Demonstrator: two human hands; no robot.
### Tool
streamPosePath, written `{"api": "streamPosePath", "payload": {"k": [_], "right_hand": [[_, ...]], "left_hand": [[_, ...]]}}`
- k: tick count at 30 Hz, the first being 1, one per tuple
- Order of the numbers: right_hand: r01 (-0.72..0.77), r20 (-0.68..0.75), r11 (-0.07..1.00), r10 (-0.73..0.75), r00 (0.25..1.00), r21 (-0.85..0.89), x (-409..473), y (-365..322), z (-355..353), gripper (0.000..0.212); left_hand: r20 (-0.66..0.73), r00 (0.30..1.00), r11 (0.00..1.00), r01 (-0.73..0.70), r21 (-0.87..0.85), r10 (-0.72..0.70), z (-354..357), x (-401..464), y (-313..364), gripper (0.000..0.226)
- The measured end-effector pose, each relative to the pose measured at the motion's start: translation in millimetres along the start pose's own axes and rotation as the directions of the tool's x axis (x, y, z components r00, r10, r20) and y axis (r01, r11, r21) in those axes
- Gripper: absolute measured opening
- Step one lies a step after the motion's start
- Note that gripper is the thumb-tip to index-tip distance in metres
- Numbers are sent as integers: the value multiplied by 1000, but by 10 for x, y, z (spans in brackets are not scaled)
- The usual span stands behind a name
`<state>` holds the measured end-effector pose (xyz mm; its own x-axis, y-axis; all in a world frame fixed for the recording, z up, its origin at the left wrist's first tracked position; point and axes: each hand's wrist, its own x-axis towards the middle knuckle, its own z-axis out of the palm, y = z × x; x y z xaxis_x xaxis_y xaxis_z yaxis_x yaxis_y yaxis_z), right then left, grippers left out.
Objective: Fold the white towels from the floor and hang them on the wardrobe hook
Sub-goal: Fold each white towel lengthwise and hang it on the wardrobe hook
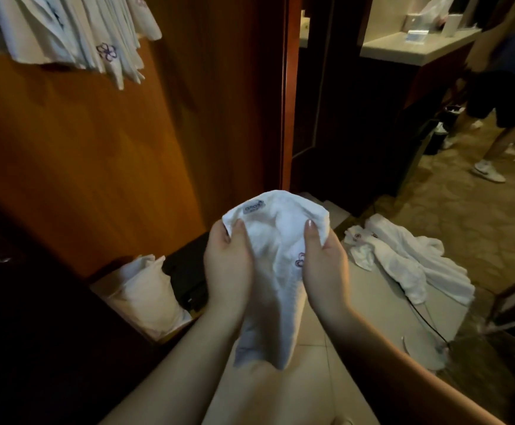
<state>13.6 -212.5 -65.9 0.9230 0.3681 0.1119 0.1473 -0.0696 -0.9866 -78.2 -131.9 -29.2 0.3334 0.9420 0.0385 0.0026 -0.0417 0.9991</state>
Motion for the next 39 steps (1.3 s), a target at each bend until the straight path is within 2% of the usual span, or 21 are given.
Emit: {"api": "streamPosePath", "payload": {"k": [5,9,15,18,20,23,25,28,30,32,33,35,37,39], "right_hand": [[56,140,998,-55,989,-3,-118,-81,30,25],[89,307,994,-102,946,59,-162,-162,98,24],[178,390,982,-191,901,69,-131,-224,85,26],[193,424,979,-203,883,68,-81,-211,83,32],[155,474,987,-160,866,49,-23,-194,49,29],[134,558,991,-115,822,7,100,-161,10,31],[171,619,985,-122,776,-20,158,-165,2,47],[303,721,944,-122,682,-127,221,-222,19,87],[364,712,910,-120,691,-200,216,-250,57,96],[417,665,883,-180,725,-214,188,-235,102,93],[437,633,873,-214,744,-218,165,-226,124,89],[440,573,869,-246,782,-227,104,-235,160,79],[404,538,896,-252,804,-184,89,-264,173,63],[378,500,916,-267,824,-134,117,-318,148,43]], "left_hand": [[118,992,999,-32,-31,35,6,-168,-88,16],[239,962,990,-141,9,134,12,-225,-68,17],[322,928,978,-208,29,188,-75,-124,7,13],[407,908,990,-133,49,102,-140,-50,124,16],[484,875,987,-94,129,21,-213,29,239,23],[578,814,930,-162,329,-62,-291,144,386,19],[584,809,910,-189,368,-68,-316,193,450,18],[594,799,897,-191,399,-94,-309,245,513,19],[604,783,871,-184,456,-151,-270,250,558,22],[636,751,798,-268,540,-177,-227,222,573,18],[610,770,773,-269,574,-185,-203,183,587,12],[632,757,704,-359,613,-164,-192,157,588,18],[628,759,682,-367,632,-173,-218,208,583,27],[686,713,732,-391,558,-142,-291,257,599,35]]}}
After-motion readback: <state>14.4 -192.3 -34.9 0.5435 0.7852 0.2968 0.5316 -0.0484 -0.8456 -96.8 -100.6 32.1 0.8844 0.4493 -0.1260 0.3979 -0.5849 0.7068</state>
